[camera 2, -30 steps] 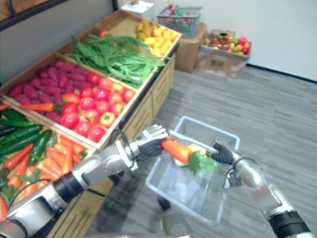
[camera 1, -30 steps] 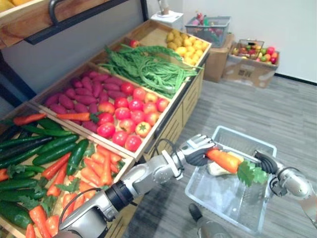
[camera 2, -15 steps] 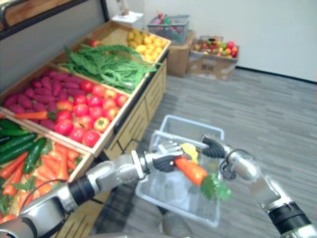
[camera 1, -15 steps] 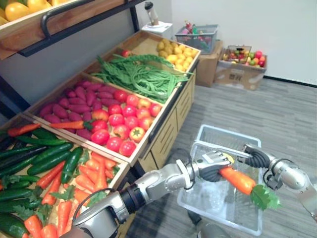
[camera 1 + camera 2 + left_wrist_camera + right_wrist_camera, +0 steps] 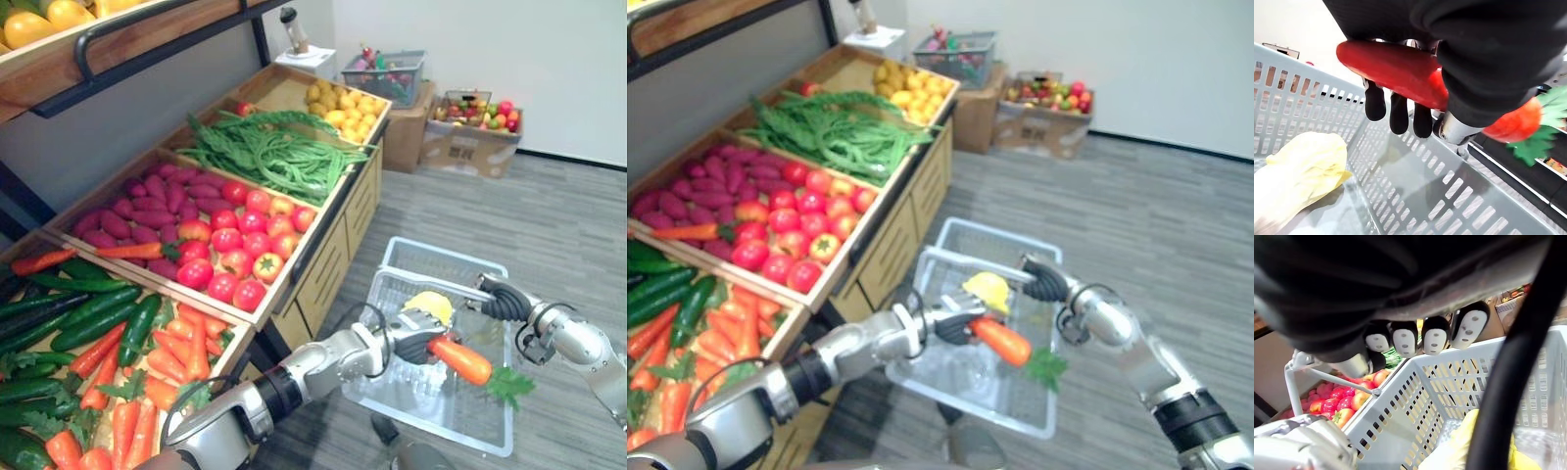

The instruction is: Pick vegetable in the basket

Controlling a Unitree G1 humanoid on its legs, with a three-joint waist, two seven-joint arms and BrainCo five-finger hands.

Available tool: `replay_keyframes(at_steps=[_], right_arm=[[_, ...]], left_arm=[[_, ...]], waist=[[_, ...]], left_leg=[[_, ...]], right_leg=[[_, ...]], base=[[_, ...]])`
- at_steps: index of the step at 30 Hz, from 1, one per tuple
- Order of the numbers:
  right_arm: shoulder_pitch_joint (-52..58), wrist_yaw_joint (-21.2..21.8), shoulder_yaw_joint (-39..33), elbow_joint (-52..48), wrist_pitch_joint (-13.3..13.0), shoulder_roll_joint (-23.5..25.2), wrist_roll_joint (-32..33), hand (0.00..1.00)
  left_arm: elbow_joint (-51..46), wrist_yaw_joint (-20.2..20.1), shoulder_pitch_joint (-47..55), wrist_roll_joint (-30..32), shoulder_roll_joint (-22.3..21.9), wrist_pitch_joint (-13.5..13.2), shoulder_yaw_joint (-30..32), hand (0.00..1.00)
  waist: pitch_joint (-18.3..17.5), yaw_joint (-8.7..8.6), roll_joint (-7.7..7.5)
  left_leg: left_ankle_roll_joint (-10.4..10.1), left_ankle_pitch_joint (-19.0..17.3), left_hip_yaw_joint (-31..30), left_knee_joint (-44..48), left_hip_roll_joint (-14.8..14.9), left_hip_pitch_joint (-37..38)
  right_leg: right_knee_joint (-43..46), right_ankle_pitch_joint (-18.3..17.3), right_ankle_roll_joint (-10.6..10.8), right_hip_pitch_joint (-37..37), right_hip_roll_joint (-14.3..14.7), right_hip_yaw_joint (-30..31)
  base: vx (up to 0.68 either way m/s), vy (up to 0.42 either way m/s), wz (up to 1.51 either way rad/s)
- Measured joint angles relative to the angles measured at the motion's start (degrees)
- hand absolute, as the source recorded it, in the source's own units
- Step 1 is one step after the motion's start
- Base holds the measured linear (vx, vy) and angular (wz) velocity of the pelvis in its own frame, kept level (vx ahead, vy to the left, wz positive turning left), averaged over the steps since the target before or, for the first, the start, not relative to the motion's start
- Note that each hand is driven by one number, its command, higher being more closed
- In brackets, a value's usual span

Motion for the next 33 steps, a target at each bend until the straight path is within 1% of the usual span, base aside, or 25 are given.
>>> replay_keyframes(at_steps=[2,8,13,20,24,26,27,30,31,32,33], right_arm=[[0.01,0.00,0.00,0.00,0.13,0.40,-0.01,1.00],[0.04,0.00,0.00,0.10,0.34,3.10,-0.08,1.00],[0.18,-0.01,-0.02,0.11,0.34,5.00,-0.08,1.00],[2.19,-0.03,-0.63,2.08,0.37,7.91,-0.68,1.00],[3.92,-0.05,-1.54,2.64,1.02,9.17,-1.12,1.00],[5.04,-0.06,-3.46,3.68,1.29,10.43,-1.11,1.00],[5.18,-0.06,-4.76,5.11,1.51,11.48,-1.12,1.00],[5.74,-0.17,-8.45,8.67,2.11,12.78,-1.31,1.00],[6.93,-0.30,-10.68,9.56,2.39,13.61,-2.23,1.00],[7.79,-0.45,-12.48,10.88,2.42,14.71,-3.04,1.00],[8.14,-0.53,-13.40,11.88,2.52,15.52,-3.59,1.00]], left_arm=[[1.27,0.07,0.00,1.10,-0.78,0.76,0.46,0.00],[5.39,0.09,0.00,1.82,-1.42,1.13,1.34,0.00],[5.39,0.09,0.00,1.86,-1.40,1.12,2.16,0.00],[5.35,-0.01,0.02,1.74,-1.31,1.04,2.24,0.00],[5.12,-0.04,0.02,1.36,-1.30,1.03,2.22,0.00],[2.64,-0.24,0.06,0.70,-0.37,1.01,2.25,0.00],[-0.04,-0.40,0.07,-0.31,0.85,0.93,2.30,0.00],[-6.91,-1.57,0.10,-4.74,3.21,0.49,3.05,0.00],[-9.93,-2.05,0.29,-6.73,4.52,0.35,3.81,0.00],[-13.33,-2.48,0.88,-8.72,5.76,-0.16,5.37,0.00],[-15.01,-2.71,1.41,-10.64,6.57,-0.59,6.45,0.00]], waist=[[-0.02,-0.06,-0.03],[-0.01,-0.11,-0.09],[0.05,-0.02,-0.19],[0.13,0.14,-0.31],[0.20,-0.04,-0.43],[0.30,0.08,-0.62],[0.42,0.18,-0.82],[0.46,0.74,-0.89],[0.42,1.70,-0.92],[0.43,2.24,-1.15],[0.36,2.37,-1.28]], left_leg=[[0.21,-0.11,-0.01,0.09,0.14,-0.09],[0.28,-0.13,-0.11,0.27,0.38,-0.61],[0.28,-0.12,-0.43,0.14,0.49,-0.64],[0.40,-0.06,-2.38,-0.15,0.47,-0.91],[0.74,0.09,-3.86,-0.29,0.41,-1.54],[1.14,0.34,-4.96,-0.60,0.30,-2.02],[1.42,0.59,-5.55,-0.85,0.15,-2.11],[1.70,0.85,-7.51,-0.97,-0.08,-3.10],[1.91,0.97,-8.43,-1.04,-0.28,-3.67],[2.18,1.12,-9.28,-1.21,-0.61,-4.09],[2.44,1.28,-10.03,-1.40,-0.83,-4.50]], right_leg=[[-0.15,-0.03,0.00,-0.01,-0.05,-0.18],[-0.46,-0.03,-0.01,-0.60,-0.11,-0.61],[-0.49,-0.03,-0.01,-0.40,-0.31,-1.24],[-1.23,-0.05,-0.02,0.84,-1.46,-3.15],[-1.49,-0.10,-0.10,1.28,-2.12,-4.35],[-1.51,-0.18,-0.19,1.34,-2.61,-5.37],[-1.46,-0.20,-0.24,1.47,-2.92,-6.06],[-1.12,-0.20,-0.24,1.45,-3.83,-7.90],[-1.07,-0.21,-0.24,1.52,-4.26,-8.61],[-1.04,-0.21,-0.24,1.53,-4.86,-9.36],[-1.03,-0.21,-0.23,1.61,-5.27,-9.99]], base=[[0.00,0.000,0.00],[0.01,0.009,0.01],[0.02,0.019,0.06],[0.00,0.018,0.15],[-0.01,0.013,0.18],[-0.01,0.004,0.27],[-0.02,-0.003,0.32],[-0.03,-0.005,0.34],[-0.05,0.004,0.35],[-0.07,0.003,0.39],[-0.06,0.002,0.44]])
